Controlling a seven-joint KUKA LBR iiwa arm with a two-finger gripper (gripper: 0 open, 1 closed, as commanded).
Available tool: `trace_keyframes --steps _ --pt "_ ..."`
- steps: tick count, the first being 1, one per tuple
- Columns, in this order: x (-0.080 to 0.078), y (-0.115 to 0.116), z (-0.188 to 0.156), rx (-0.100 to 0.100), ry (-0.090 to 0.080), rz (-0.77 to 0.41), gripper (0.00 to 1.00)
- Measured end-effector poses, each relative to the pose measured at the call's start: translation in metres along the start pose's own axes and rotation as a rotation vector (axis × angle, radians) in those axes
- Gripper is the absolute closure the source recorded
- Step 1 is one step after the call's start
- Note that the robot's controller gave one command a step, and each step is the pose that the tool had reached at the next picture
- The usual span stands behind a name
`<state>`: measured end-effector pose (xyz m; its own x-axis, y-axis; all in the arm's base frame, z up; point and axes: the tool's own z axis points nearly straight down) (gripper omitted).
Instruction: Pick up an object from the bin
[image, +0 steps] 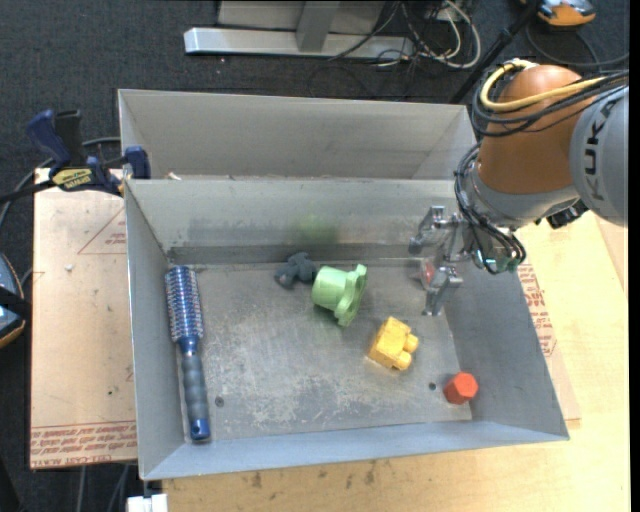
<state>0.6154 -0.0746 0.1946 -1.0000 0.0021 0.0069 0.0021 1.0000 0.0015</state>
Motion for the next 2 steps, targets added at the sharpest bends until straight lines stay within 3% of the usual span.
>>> trace_keyframes --steps 1,2 --pt "0.061 -0.019 0.122 0.002 -0.016 -0.177 0.00" --pt "0.047 0.026 0.120 0.006 -0.017 -0.091 0.00"
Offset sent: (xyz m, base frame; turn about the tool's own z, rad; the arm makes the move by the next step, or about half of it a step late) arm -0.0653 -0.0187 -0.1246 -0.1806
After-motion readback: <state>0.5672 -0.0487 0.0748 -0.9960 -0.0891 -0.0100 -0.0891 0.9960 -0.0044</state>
